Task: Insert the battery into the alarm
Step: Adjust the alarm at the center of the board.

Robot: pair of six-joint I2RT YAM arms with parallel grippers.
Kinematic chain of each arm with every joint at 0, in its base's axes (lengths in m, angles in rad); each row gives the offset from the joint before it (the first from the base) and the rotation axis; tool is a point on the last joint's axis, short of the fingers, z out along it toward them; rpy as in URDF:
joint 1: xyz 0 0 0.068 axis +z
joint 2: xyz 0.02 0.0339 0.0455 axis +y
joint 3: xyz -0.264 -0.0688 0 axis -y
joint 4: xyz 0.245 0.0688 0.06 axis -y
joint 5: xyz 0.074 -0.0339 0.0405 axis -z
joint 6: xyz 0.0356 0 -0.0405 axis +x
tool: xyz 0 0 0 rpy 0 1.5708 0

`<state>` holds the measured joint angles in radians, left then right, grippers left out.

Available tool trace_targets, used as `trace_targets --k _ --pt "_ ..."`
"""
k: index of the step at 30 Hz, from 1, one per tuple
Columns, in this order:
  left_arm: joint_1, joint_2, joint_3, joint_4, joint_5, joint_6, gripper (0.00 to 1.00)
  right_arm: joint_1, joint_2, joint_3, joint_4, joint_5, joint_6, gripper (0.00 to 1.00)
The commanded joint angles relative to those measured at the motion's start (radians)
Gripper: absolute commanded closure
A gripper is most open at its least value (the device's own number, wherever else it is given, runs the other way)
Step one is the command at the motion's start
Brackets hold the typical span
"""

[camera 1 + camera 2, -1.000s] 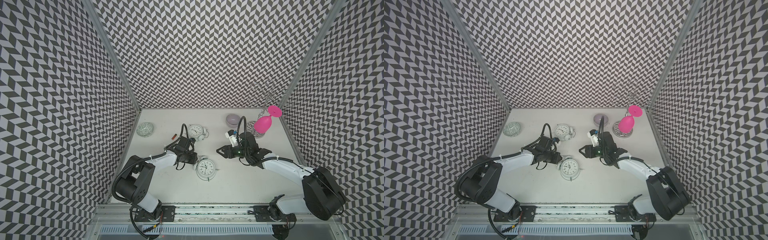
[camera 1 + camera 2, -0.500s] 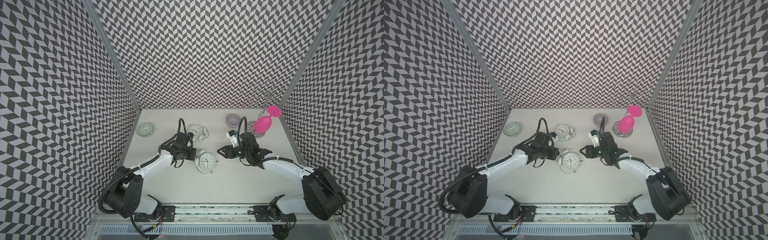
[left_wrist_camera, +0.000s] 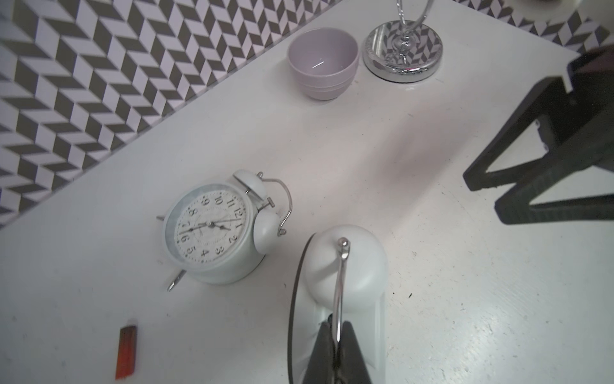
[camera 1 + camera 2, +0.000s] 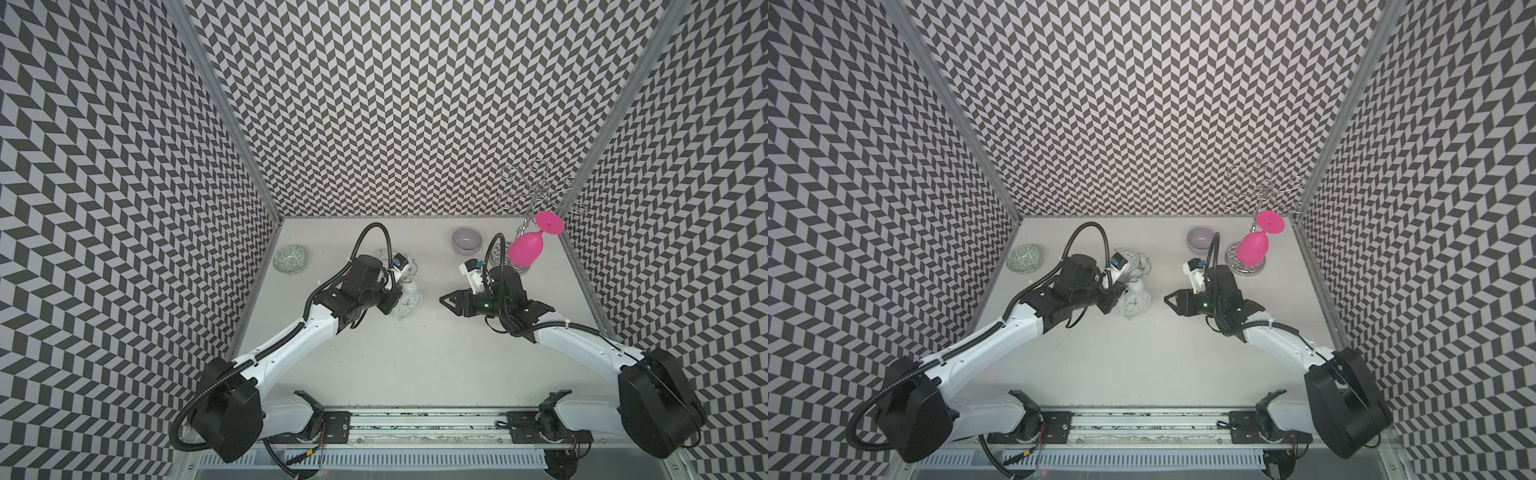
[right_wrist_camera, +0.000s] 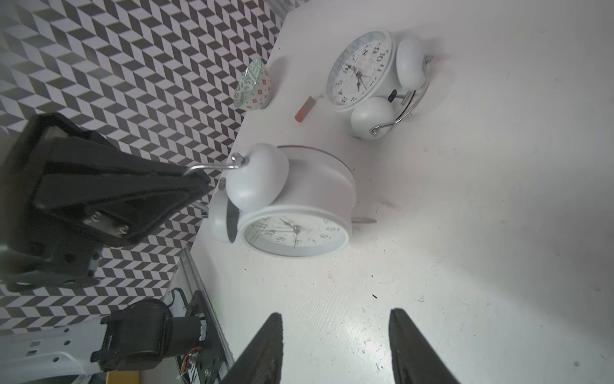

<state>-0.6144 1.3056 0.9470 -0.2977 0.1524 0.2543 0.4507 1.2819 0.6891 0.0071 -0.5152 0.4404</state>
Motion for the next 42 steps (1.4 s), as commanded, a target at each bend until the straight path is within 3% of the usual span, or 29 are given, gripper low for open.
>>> trace_targets --k 1,8,21,40,42 --pt "-0.062 0.031 0.046 0.154 -0.01 0.206 1.0 -0.044 -0.049 -0.025 0.032 -0.007 0.05 0.49" --pt "-0.175 0.112 0.035 0.297 -0.169 0.255 1.0 -0.103 -0.091 -0.059 0.018 -0.037 0.054 0.5" --pt "-0.392 0.082 -0.139 0.341 -0.237 0.38 1.0 -0.125 -0.118 -0.074 0.01 -0.049 0.053 0.51" --pt "-0.413 0.256 -0.174 0.291 -0.148 0.356 1.0 -0.144 -0.141 -0.074 -0.021 -0.039 0.043 0.51" --pt "-0.413 0.257 -0.19 0.304 -0.158 0.35 0.95 -0.146 -0.139 -0.072 -0.02 -0.038 0.041 0.51"
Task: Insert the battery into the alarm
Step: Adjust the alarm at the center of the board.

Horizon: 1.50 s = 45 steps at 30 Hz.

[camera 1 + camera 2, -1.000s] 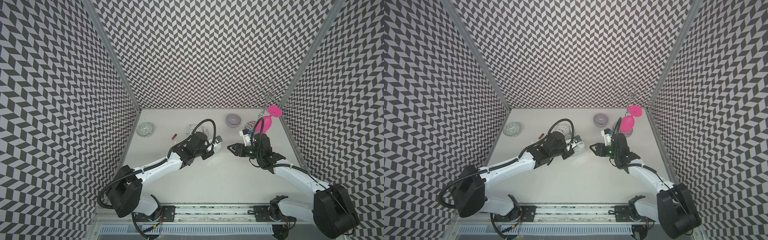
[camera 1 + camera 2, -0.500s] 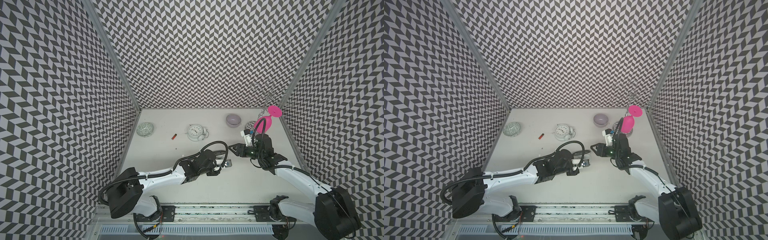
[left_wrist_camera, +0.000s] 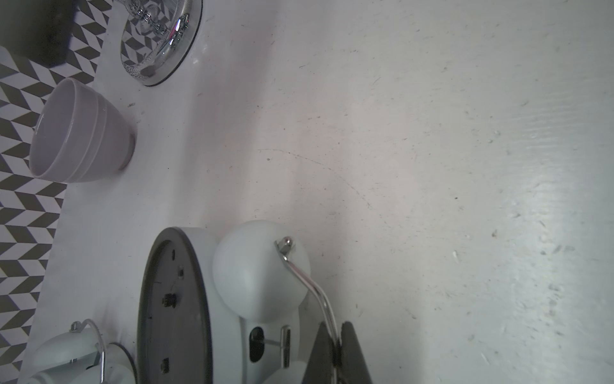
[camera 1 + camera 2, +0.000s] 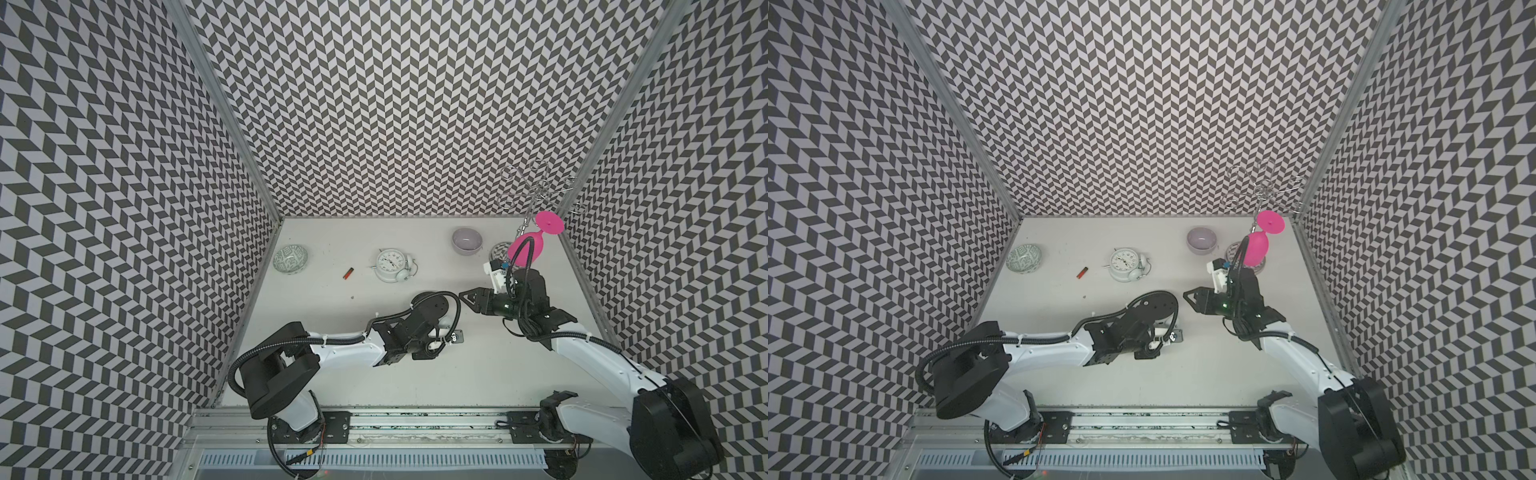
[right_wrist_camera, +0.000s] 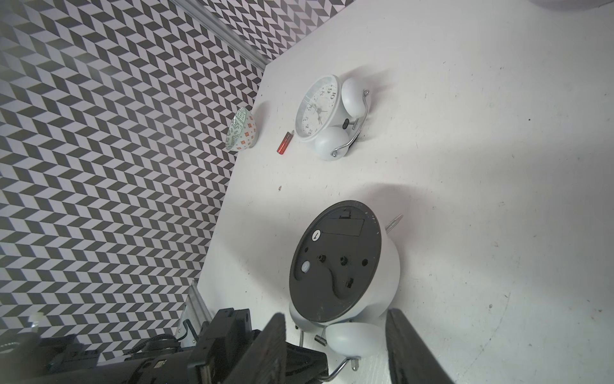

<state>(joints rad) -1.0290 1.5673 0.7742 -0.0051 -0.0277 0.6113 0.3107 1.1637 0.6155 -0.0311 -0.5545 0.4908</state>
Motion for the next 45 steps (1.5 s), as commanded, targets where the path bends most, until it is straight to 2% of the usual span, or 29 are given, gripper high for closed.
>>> trace_targets --k 1,3,7,10,15,16,20,23,27,29,34,37,41,45 --pt "0.001 -0.001 -0.025 0.025 -0.001 -0.012 0.9 -0.007 -0.019 0.003 0.02 0.001 -0.01 0.51" --pt "0.001 0.018 -0.041 0.04 -0.054 -0.018 0.8 -0.007 -0.014 0.006 0.023 0.0 -0.01 0.51" --pt "-0.001 0.041 -0.051 0.036 -0.073 -0.026 0.79 -0.007 -0.009 0.006 0.03 -0.008 -0.01 0.52" --pt "-0.005 0.015 -0.061 0.04 -0.074 -0.053 0.7 -0.007 -0.006 0.01 0.032 -0.012 -0.017 0.52" --pt "-0.001 -0.165 -0.126 0.099 -0.021 -0.17 0.33 0.003 0.069 0.082 -0.011 0.022 -0.114 0.5" --pt "0.002 -0.205 -0.145 0.121 -0.005 -0.197 0.31 0.01 0.092 0.105 -0.025 0.045 -0.14 0.48" --pt "0.06 -0.391 -0.234 0.222 0.056 -0.386 0.24 0.059 0.202 0.174 -0.013 0.14 -0.183 0.46" --pt "0.118 -0.501 -0.287 0.266 0.021 -0.576 0.16 0.112 0.303 0.25 -0.003 0.19 -0.193 0.46" --pt "0.222 -0.61 -0.336 0.268 0.019 -0.819 0.05 0.192 0.462 0.424 -0.08 0.31 -0.231 0.46" --pt "0.262 -0.648 -0.355 0.261 0.017 -0.913 0.01 0.219 0.55 0.512 -0.122 0.342 -0.245 0.46" --pt "0.309 -0.689 -0.397 0.261 -0.033 -1.064 0.01 0.307 0.74 0.726 -0.252 0.451 -0.299 0.45" --pt "0.357 -0.693 -0.425 0.278 0.01 -1.11 0.01 0.341 0.809 0.8 -0.3 0.498 -0.317 0.45" --pt "0.379 -0.68 -0.429 0.266 0.031 -1.115 0.01 0.343 0.841 0.822 -0.339 0.533 -0.317 0.53" --pt "0.379 -0.653 -0.428 0.277 0.048 -1.109 0.01 0.329 0.804 0.765 -0.332 0.546 -0.292 0.64"
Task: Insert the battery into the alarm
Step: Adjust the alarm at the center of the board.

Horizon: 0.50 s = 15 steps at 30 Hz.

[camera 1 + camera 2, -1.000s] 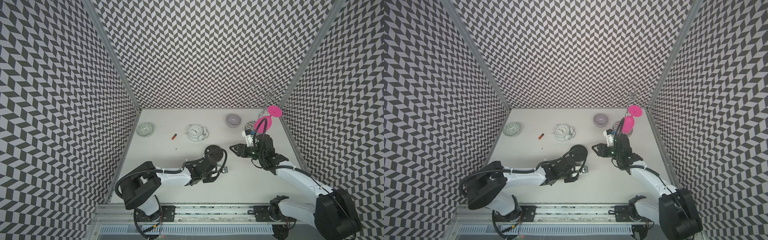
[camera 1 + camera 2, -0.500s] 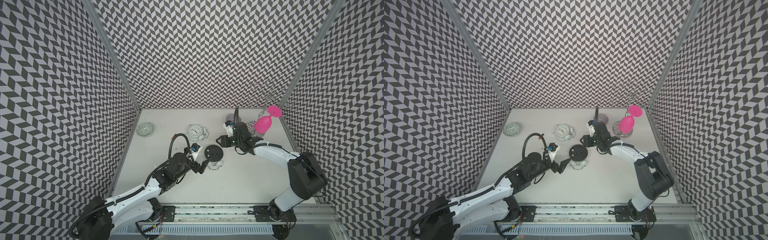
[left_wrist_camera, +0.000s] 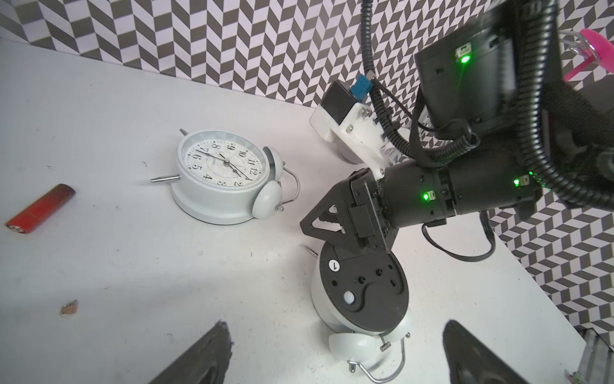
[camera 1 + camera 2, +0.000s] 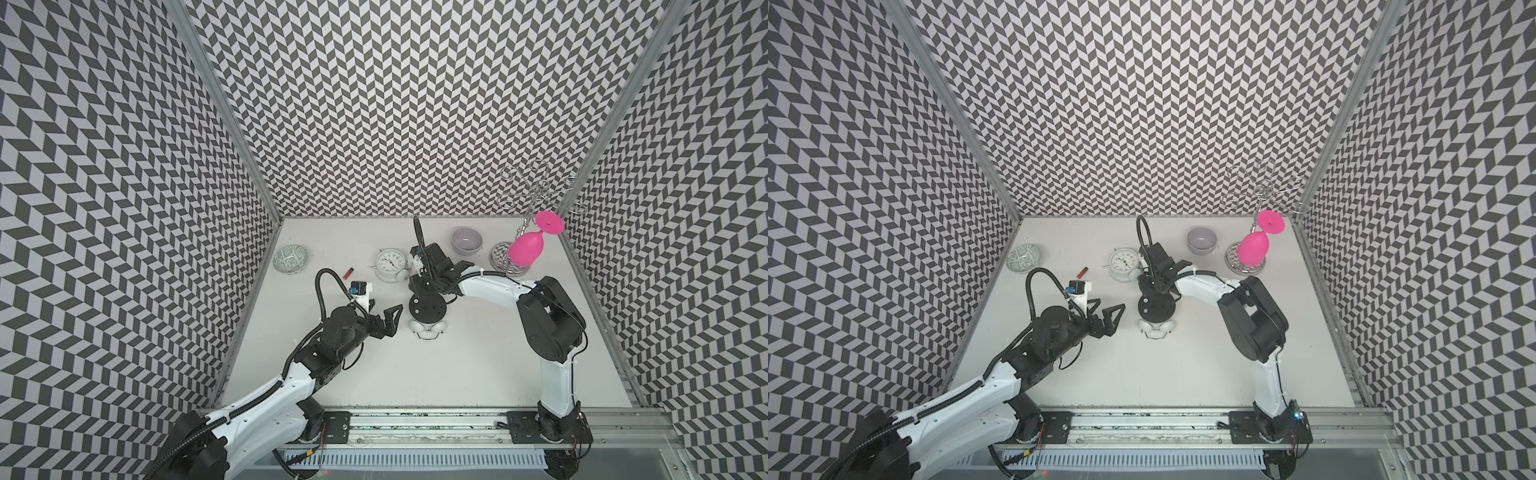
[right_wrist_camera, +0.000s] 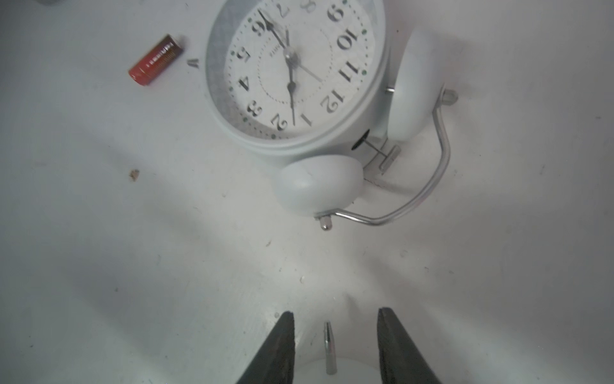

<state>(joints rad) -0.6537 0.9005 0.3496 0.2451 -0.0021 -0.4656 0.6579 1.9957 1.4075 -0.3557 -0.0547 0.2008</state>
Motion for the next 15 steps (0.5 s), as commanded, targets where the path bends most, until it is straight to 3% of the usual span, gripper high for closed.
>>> trace_targets --k 1,9,15 --pt "0.003 0.027 -0.002 0.031 0.03 -0.034 0.01 -0.026 -0.047 -0.052 0.004 0.039 0.004 0.65" --pt "-0.002 0.171 0.023 0.063 0.125 -0.11 0.01 -0.099 -0.207 -0.295 0.078 -0.019 0.064 0.7" --pt "-0.061 0.283 0.066 0.051 0.17 -0.203 0.01 -0.148 -0.374 -0.524 0.149 -0.058 0.128 0.71"
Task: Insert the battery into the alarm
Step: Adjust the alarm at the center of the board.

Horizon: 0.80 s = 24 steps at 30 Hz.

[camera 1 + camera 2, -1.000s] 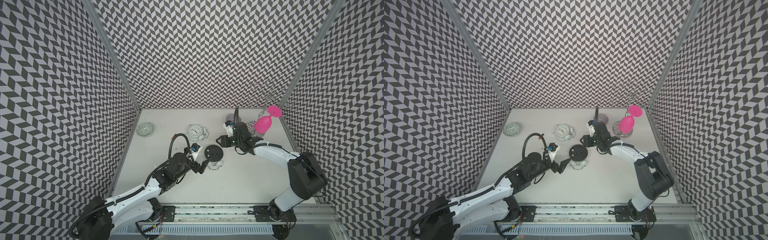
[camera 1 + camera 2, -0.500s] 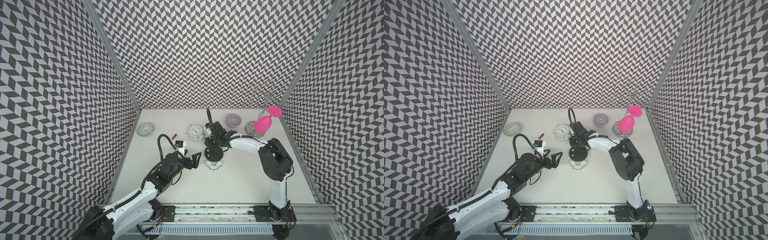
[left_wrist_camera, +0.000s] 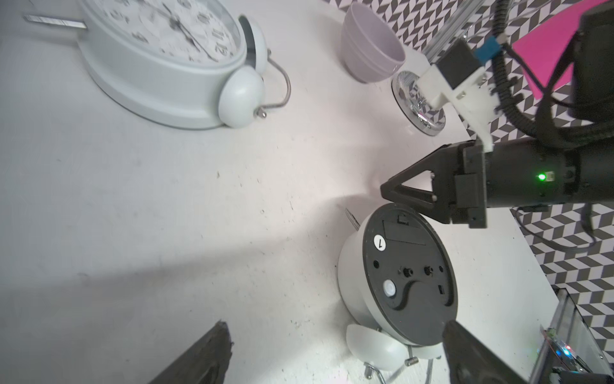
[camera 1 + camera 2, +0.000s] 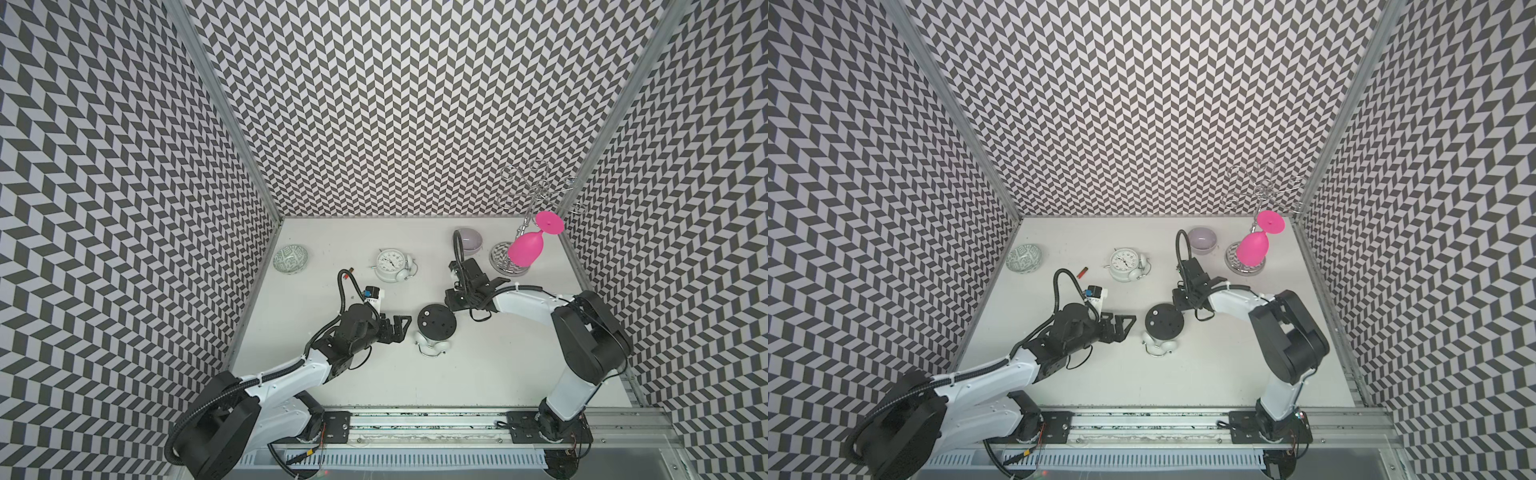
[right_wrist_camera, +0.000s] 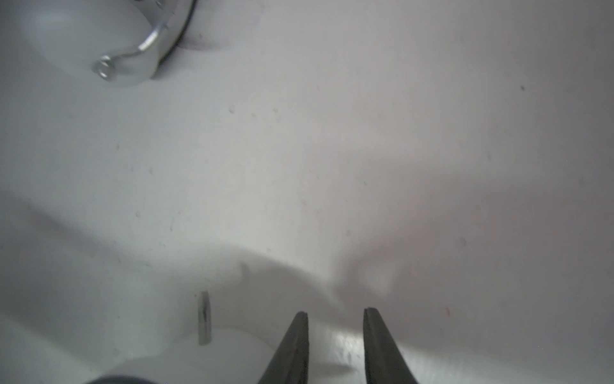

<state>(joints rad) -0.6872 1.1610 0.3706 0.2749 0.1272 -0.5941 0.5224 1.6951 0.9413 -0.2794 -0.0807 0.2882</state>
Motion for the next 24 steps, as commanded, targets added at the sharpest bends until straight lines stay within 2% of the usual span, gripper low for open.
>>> trace_targets --k 1,3,5,7,11,13,20,24 --pt "-0.046 0.038 0.053 0.014 0.05 -0.102 0.01 -0.019 -0.103 -0.091 0.082 -0.042 0.045 0.71" --pt "-0.094 0.064 0.064 0.002 0.063 -0.166 0.03 -0.03 -0.157 -0.14 0.101 -0.054 0.051 0.7" --pt "-0.142 0.093 0.08 -0.044 0.057 -0.245 0.12 -0.044 -0.201 -0.174 0.12 -0.058 0.062 0.67" --pt "-0.193 0.11 0.066 -0.032 0.059 -0.315 0.17 -0.055 -0.238 -0.196 0.138 -0.057 0.069 0.64" --pt "-0.261 0.127 0.059 -0.073 0.013 -0.398 0.3 -0.064 -0.284 -0.24 0.197 -0.063 0.084 0.61" --pt "-0.27 0.139 0.037 -0.064 0.004 -0.439 0.38 -0.065 -0.297 -0.249 0.213 -0.073 0.086 0.61" --pt "-0.27 0.239 0.029 0.052 0.048 -0.511 0.51 -0.068 -0.327 -0.258 0.228 -0.1 0.082 0.61" --pt "-0.254 0.284 0.068 0.015 0.056 -0.522 0.6 -0.068 -0.339 -0.26 0.222 -0.096 0.081 0.61"
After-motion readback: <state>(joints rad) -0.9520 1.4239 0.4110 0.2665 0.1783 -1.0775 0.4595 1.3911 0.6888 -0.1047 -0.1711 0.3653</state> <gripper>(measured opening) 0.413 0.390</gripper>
